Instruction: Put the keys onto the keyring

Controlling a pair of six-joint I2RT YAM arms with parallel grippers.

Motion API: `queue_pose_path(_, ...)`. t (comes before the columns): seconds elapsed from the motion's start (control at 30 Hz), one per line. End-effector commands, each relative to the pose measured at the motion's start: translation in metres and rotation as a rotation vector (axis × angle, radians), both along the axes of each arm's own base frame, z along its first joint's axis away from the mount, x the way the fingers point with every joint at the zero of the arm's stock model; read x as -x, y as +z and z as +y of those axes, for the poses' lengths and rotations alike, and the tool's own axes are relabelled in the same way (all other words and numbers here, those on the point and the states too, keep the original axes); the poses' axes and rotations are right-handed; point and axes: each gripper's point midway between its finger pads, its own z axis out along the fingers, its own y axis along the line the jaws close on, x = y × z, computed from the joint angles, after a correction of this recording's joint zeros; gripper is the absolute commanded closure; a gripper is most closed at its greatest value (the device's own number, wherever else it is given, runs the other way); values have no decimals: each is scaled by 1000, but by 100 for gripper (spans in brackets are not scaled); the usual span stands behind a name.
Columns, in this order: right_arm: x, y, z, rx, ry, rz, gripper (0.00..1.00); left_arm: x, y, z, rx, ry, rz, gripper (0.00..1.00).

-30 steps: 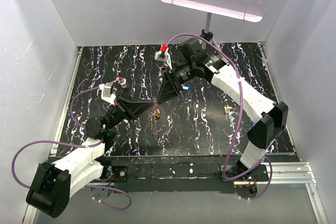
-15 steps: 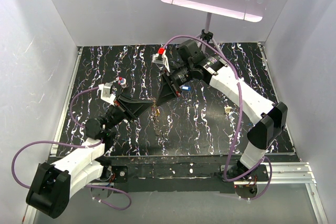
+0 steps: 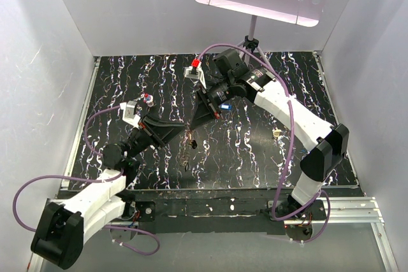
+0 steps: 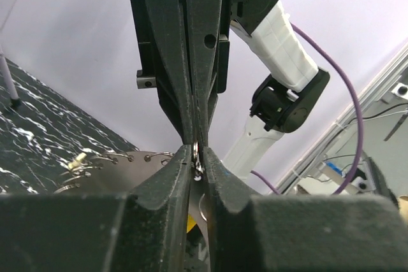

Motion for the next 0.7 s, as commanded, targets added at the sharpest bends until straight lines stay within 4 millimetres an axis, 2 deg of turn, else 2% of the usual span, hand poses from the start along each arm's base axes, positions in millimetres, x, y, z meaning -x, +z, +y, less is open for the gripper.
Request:
queue_pose_path(0.0, 7, 0, -4, -7, 26, -5, 99, 8, 7, -1, -41, -25, -7, 77)
queue_pose_path(0.07, 10, -5, -7, 1, 36, -4, 99, 7, 4, -1, -83, -34, 31, 66)
queue_pose_path(0.23, 20, -12, -16, 6, 86, -1, 99, 8, -3, 0, -241, -95, 129, 44)
queue_pose_path(0.43, 30, -20, -26, 15, 158, 6, 99, 15, -23, 0, -442, -257, 238, 40)
queue_pose_path(0.67, 35, -29, -30, 44, 203, 51, 99, 21, -24, -3, -526, -421, 265, 38)
